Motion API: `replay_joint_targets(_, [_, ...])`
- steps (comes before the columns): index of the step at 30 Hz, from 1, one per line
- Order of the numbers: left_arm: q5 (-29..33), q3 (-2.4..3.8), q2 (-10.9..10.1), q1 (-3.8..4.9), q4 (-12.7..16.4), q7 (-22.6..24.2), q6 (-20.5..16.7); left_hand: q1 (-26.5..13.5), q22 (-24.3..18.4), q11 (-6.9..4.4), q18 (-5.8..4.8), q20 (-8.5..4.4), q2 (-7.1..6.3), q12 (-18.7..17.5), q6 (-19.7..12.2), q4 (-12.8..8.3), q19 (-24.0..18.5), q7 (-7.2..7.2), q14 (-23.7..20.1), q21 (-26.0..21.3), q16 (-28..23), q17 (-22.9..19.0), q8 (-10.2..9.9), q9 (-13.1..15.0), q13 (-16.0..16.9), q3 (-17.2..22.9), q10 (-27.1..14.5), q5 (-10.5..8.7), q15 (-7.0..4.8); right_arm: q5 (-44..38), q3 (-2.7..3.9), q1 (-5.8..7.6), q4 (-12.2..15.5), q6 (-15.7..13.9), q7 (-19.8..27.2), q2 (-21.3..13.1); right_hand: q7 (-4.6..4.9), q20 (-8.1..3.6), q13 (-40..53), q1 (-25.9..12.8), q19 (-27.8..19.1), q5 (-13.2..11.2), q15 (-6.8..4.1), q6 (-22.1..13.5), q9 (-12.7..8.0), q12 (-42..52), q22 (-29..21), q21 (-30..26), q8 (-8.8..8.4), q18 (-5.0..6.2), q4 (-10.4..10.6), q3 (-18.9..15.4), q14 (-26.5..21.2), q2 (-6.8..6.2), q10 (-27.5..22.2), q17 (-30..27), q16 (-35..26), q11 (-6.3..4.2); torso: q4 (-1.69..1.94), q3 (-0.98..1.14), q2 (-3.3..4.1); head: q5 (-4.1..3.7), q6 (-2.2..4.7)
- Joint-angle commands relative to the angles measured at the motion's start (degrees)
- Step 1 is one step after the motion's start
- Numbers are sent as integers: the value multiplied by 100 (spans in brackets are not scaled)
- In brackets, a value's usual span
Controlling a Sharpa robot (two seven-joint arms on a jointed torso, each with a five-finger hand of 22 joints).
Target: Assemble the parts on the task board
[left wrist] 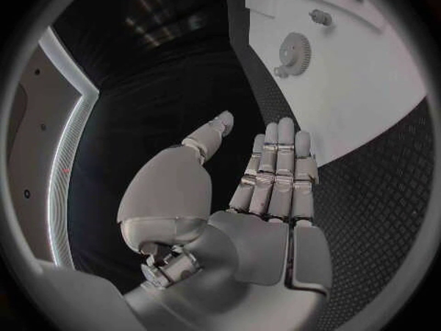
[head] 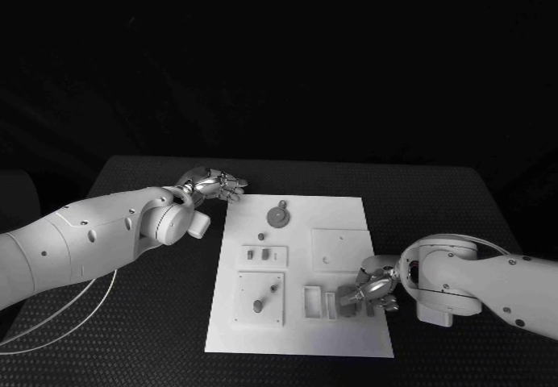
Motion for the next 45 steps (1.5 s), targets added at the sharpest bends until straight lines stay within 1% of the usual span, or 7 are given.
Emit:
replay_joint_targets(1, [25, 3, -1, 0, 18, 25, 105, -75, 10, -2, 58, 7, 5, 22, -41, 36, 38, -15, 35, -38, -40, 10, 36, -6, -9, -3, -27, -26, 16, -182, -16, -67, -56, -69, 39, 73, 94, 5, 12, 7, -59, -10, 48, -90, -17, -21, 95, 29, -54, 129, -25, -54, -7, -74, -24, 16, -28, 30, -6, 3, -1, 10, -22])
replay_joint_targets(13, [26, 3, -13, 0, 26, 13, 132, -83, 12, -2, 58, 6, 6, 23, -45, 44, 39, -14, 36, -42, -46, 19, 36, -7, -10, -5, -29, -28, 16, -264, -36, -194, -194, -142, 19, 268, 95, 5, 26, 18, -71, -10, 50, -83, -27, -22, 92, 36, -73, 129, -87, -87, 0, -68, -29, 44, -47, 32, -4, -3, -3, 21, -48])
replay_joint_targets(30, [26, 3, -21, 0, 39, -9, 162, -124, 20, -1, 58, 5, 13, 27, -60, 86, 41, -9, 42, -52, -65, 47, 34, -13, -13, -12, -36, -32, 15, -229, -41, -197, -175, -225, 10, 317, 100, 5, 46, 106, -88, -10, 54, -75, -43, -30, 85, 44, -108, 129, -225, -66, 13, -64, -41, 94, -91, 35, -3, -5, -3, 12, -43])
replay_joint_targets(34, [26, 3, -29, 0, 41, -9, 159, -123, 21, -1, 59, 5, 13, 27, -60, 86, 41, -9, 42, -53, -66, 49, 34, -13, -13, -11, -37, -31, 14, -196, -42, -197, -161, -278, 13, 287, 90, -4, 56, 325, -80, -8, 47, -34, -40, -28, 80, 53, -102, 129, -379, 72, 28, 23, -31, 120, -108, 27, -5, -5, -5, 15, -41])
replay_joint_targets(35, [26, 3, -29, 0, 40, -11, 160, -122, 21, -1, 59, 5, 13, 27, -61, 86, 41, -9, 42, -53, -67, 49, 34, -13, -13, -11, -37, -31, 14, -162, -42, -197, -151, -310, 16, 273, 69, -26, 59, 567, -81, -2, 36, 3, -33, -28, 77, 51, -86, 128, -514, 255, 33, 135, -26, 127, -115, 15, -6, -4, -7, 16, -41])
replay_joint_targets(41, [26, 3, -36, 0, 36, -16, 152, -116, 23, -2, 60, 3, 13, 28, -61, 85, 42, -10, 44, -54, -70, 55, 35, -14, -14, -8, -38, -30, 13, 103, -41, -191, -58, -572, 17, 166, 67, 63, 67, 559, -68, 53, 36, 132, -52, -46, 77, 79, -92, 129, -754, 562, 82, 295, 22, 203, -179, 7, 2, -3, -3, 13, -43])
replay_joint_targets(45, [26, 2, -37, 0, 38, -19, 157, -113, 24, -2, 61, 3, 11, 29, -62, 84, 42, -10, 45, -55, -71, 58, 36, -14, -14, -6, -38, -29, 12, 280, -40, -109, 20, -671, 2, 101, 61, 92, 75, 423, -65, 218, 34, 191, -71, -63, 74, 93, -112, 129, -919, 680, 111, 370, 42, 261, -226, 1, -2, -5, -7, 14, -34])
